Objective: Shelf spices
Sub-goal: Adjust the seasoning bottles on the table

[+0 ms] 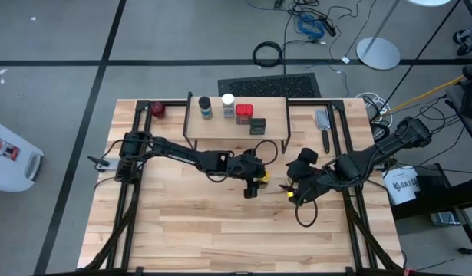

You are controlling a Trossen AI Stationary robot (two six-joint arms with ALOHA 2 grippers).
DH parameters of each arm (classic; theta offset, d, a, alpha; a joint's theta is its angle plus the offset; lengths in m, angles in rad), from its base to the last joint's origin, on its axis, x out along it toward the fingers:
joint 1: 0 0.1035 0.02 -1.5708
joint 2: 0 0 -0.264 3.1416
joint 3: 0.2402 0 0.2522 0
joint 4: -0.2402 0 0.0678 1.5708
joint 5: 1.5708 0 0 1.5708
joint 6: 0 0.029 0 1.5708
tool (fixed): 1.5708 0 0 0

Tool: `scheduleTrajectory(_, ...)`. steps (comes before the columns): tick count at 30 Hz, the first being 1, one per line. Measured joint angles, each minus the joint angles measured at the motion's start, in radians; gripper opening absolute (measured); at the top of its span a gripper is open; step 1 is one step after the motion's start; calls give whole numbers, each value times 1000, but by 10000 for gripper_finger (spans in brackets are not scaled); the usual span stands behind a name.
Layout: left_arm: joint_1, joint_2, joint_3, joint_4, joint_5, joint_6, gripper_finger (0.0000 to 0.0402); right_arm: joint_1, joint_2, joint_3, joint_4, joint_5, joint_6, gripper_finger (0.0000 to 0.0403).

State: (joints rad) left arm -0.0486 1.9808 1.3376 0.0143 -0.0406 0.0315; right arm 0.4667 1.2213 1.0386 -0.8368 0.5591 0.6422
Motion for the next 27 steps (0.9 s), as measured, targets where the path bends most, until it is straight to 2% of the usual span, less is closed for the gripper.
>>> scheduleTrajectory(6,-1,0,4,1,21,1,241,0,0,0,0,10,-4,359)
scheduleTrajectory(13,-23,0,81,0,59,37,243,0,-1,68,-50,127,-28,359)
scheduleTrajectory(21,-26,-2,117,-7,58,116,244,31,-2,123,-55,134,-34,359)
scheduleTrajectory(27,-25,47,120,34,63,166,244,54,-2,123,-56,151,-51,359)
